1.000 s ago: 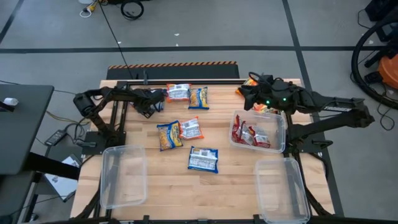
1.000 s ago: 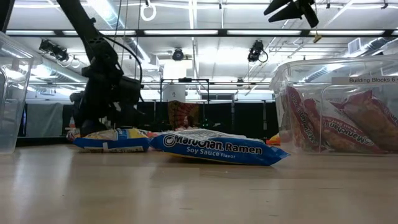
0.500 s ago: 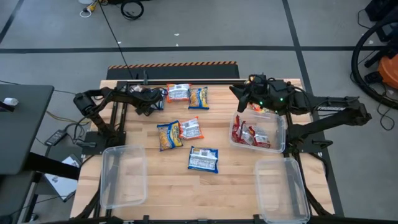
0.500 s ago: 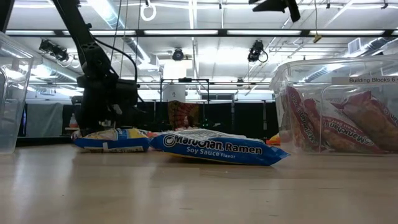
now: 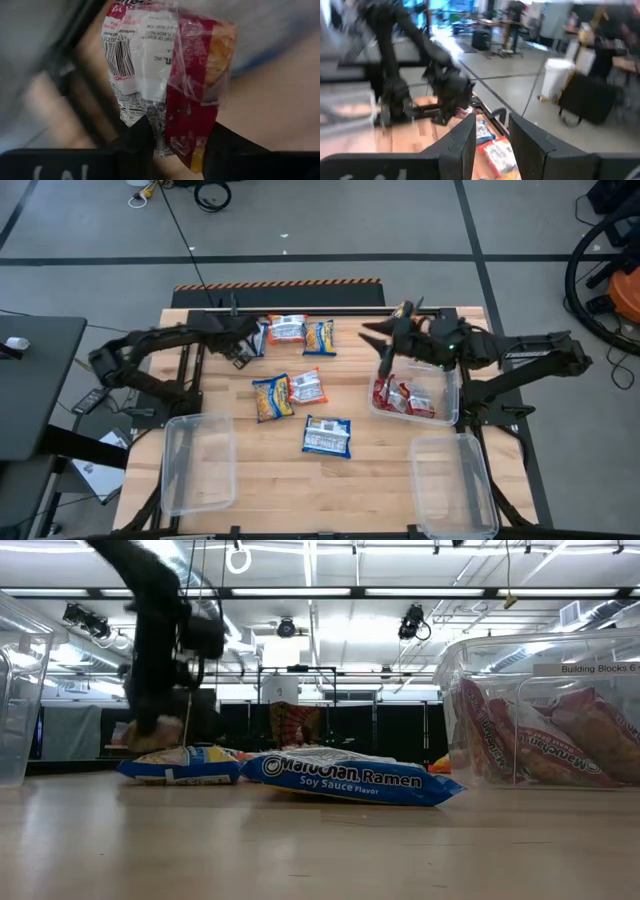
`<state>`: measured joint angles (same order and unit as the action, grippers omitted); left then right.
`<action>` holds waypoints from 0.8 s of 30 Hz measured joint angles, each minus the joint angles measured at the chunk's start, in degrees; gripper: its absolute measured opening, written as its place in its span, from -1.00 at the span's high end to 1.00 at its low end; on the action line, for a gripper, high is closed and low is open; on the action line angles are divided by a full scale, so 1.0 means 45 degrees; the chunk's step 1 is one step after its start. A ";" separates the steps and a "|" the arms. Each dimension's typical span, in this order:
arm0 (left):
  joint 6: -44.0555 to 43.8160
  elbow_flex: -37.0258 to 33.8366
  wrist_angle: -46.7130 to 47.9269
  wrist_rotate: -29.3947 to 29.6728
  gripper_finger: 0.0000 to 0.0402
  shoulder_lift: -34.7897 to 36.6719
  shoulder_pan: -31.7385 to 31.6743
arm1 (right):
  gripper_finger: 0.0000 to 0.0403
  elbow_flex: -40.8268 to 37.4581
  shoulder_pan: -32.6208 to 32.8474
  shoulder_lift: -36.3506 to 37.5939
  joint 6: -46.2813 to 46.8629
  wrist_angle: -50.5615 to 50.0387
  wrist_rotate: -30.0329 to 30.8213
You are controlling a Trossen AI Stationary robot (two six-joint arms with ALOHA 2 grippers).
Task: Sort Maruchan noodles
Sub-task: Put the red noodle pack into the top right container
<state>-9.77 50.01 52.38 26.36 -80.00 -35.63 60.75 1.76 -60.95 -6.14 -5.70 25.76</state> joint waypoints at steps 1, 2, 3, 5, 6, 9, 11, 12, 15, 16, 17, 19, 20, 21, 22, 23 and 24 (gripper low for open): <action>0.0063 0.0431 -0.0009 -0.0942 0.39 0.0443 0.0155 | 0.40 0.0233 0.0077 -0.0299 -0.0599 -0.0168 -0.0031; 0.0205 0.0814 -0.0057 -0.1833 0.39 0.0855 0.0322 | 0.39 0.0514 0.0128 -0.0644 -0.1075 -0.0346 -0.0057; 0.0292 0.1188 -0.0190 -0.2694 0.38 0.1220 0.0498 | 0.39 0.0799 0.0126 -0.1013 -0.1471 -0.0434 -0.0275; 0.0620 0.1819 -0.0677 -0.4309 0.38 0.1800 0.0837 | 0.39 0.1262 -0.0018 -0.1699 -0.2039 -0.0543 -0.0881; 0.0698 0.2134 -0.0955 -0.4977 0.38 0.2009 0.1061 | 0.39 0.1500 -0.0108 -0.2053 -0.2306 -0.0568 -0.1258; 0.0617 0.2948 -0.1837 -0.6115 0.38 0.2410 0.1713 | 0.32 0.2105 -0.0369 -0.2996 -0.3214 -0.0745 -0.2509; 0.0544 0.3457 -0.2030 -0.6578 0.38 0.2392 0.2253 | 0.22 0.2405 -0.0537 -0.3563 -0.3319 -0.0677 -0.3223; 0.0513 0.3646 -0.2015 -0.6704 0.38 0.2356 0.2530 | 0.16 0.2533 -0.0624 -0.3822 -0.3314 -0.0742 -0.3625; 0.0305 0.3984 -0.2266 -0.6778 0.38 0.2076 0.3593 | -0.05 0.2897 -0.0830 -0.4398 -0.3387 -0.0708 -0.5008; 0.0232 0.3984 -0.2379 -0.6774 0.38 0.1937 0.3975 | -0.12 0.2969 -0.0866 -0.4561 -0.3425 -0.0730 -0.5425; 0.0115 0.3972 -0.2369 -0.6794 0.38 0.1792 0.4303 | -0.18 0.3039 -0.0894 -0.4732 -0.3470 -0.0663 -0.5801; -0.0166 0.3963 -0.2583 -0.6858 0.38 0.1395 0.5019 | -0.29 0.3095 -0.0937 -0.4986 -0.3771 -0.1016 -0.6468; -0.0337 0.3968 -0.2778 -0.6848 0.38 0.1194 0.5313 | -0.33 0.3115 -0.0938 -0.5122 -0.3963 -0.1159 -0.6720; -0.0398 0.3965 -0.2807 -0.6800 0.38 0.0975 0.5540 | -0.36 0.3118 -0.0938 -0.5252 -0.4032 -0.1301 -0.6872; -0.0496 0.3965 -0.2904 -0.6748 0.38 0.0734 0.5797 | -0.38 0.3118 -0.0942 -0.5384 -0.4055 -0.1558 -0.7049; -0.0684 0.3965 -0.3192 -0.6687 0.38 0.0497 0.6031 | -0.39 0.3123 -0.0962 -0.5492 -0.4091 -0.1811 -0.7219; -0.0752 0.3965 -0.3486 -0.6613 0.38 0.0262 0.6212 | -0.39 0.3123 -0.0972 -0.5648 -0.4221 -0.2112 -0.7327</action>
<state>-13.15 67.85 36.69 -3.40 -78.83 -7.67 74.81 -2.61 -86.36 -25.13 -15.20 -7.21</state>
